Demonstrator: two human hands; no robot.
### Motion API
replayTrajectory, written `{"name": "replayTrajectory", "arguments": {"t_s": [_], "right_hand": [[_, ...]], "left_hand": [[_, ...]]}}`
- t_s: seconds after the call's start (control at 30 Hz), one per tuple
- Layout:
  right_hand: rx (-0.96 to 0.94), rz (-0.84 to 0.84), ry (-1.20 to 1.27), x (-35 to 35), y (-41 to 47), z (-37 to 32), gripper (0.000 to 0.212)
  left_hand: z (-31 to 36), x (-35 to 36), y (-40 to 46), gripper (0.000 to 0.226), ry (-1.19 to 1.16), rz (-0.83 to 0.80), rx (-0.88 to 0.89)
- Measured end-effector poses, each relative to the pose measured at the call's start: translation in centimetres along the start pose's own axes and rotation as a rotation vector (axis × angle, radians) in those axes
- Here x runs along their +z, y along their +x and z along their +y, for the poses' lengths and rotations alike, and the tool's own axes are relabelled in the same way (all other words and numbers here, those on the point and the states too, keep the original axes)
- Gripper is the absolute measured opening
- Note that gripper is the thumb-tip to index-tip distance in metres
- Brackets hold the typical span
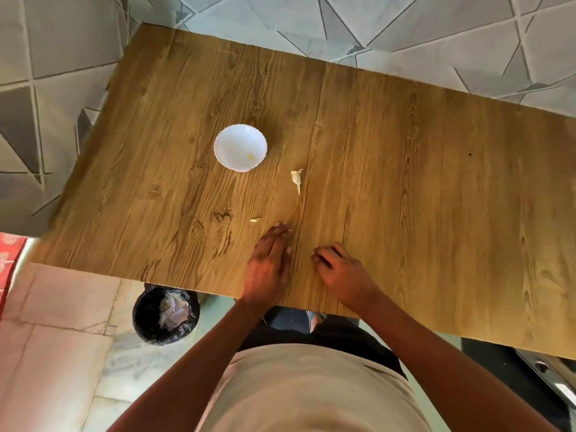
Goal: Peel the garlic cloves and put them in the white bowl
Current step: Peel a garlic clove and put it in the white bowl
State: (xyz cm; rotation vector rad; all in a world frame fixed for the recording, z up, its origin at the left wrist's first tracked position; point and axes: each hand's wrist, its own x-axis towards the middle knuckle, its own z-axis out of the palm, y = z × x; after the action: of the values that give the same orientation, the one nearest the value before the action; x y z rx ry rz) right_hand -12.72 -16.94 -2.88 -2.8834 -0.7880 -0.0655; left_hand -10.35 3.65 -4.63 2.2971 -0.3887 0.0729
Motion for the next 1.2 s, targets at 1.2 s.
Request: {"name": "replayTrajectory", "arguments": {"t_s": [1.2], "right_hand": [[0.422,0.162,0.953,-2.3,5.0,5.1,0.026]], "left_hand": [[5.9,0.8,-0.5,0.062,-2.087,0.642,-0.646]]}}
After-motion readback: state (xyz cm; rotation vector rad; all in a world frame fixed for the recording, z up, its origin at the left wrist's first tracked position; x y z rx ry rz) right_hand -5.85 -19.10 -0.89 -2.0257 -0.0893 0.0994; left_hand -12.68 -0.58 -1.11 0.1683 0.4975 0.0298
